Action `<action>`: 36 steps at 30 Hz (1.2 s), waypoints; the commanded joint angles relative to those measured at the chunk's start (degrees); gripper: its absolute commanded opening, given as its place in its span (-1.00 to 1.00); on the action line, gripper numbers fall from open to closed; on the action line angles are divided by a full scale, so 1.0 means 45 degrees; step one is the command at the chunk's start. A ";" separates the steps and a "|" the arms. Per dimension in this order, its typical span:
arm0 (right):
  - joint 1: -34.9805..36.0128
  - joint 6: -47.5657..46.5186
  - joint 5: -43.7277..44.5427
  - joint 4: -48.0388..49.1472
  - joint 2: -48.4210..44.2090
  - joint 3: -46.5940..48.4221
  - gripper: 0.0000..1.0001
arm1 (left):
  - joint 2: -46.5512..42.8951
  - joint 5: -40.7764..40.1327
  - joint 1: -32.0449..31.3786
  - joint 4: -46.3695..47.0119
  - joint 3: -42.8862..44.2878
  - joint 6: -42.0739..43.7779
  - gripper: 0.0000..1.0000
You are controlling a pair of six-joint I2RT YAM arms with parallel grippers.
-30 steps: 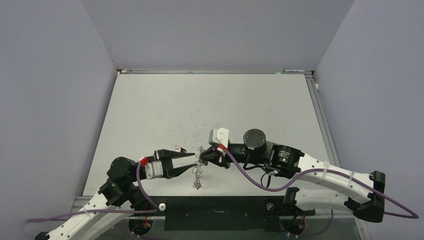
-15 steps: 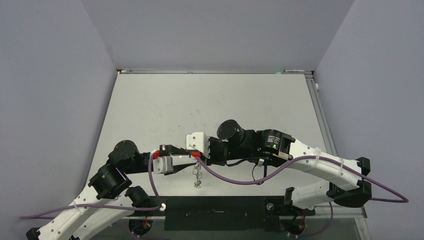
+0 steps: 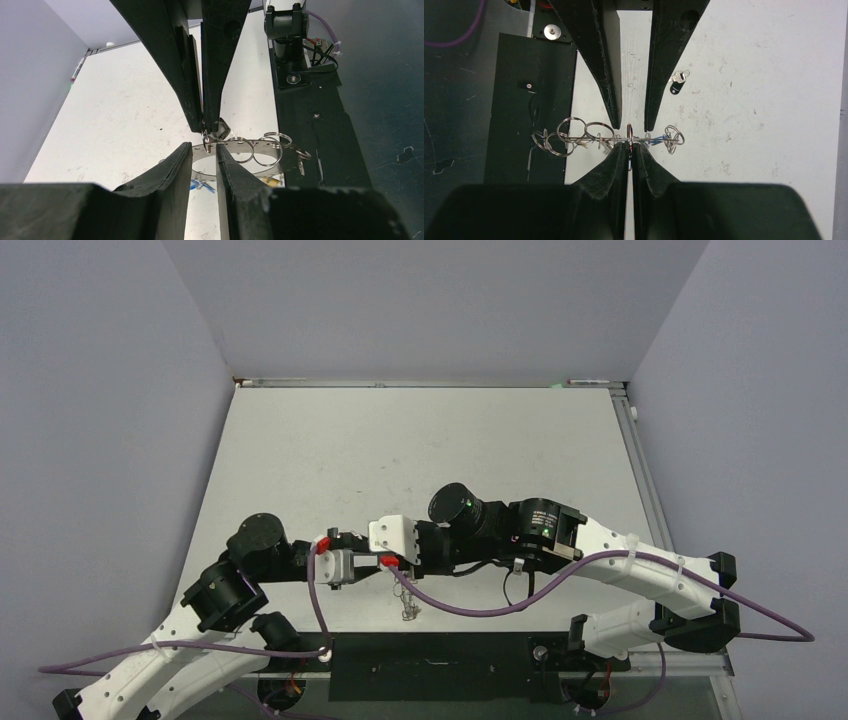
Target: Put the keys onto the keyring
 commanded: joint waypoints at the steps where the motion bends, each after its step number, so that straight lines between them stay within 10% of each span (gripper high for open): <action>1: 0.0118 -0.0159 -0.0152 0.0536 0.0025 0.0535 -0.90 | 0.0312 0.0514 0.0042 0.0298 0.0511 0.0061 -0.58; 17: 0.0146 -0.0198 -0.0795 0.1638 -0.0419 -0.0092 -0.89 | 0.0633 0.1222 0.0268 0.3074 -0.0650 -0.1407 -1.00; 23: 0.0079 0.0640 0.0674 0.5522 -0.2652 -0.2619 -0.14 | -0.0580 0.0375 0.0702 0.5890 -0.2069 -0.3216 -1.00; 36: -0.0593 0.3105 -0.0272 1.0566 -0.5631 -0.6596 0.00 | -0.1543 0.0311 0.1523 1.1361 -0.3970 -0.6711 -1.00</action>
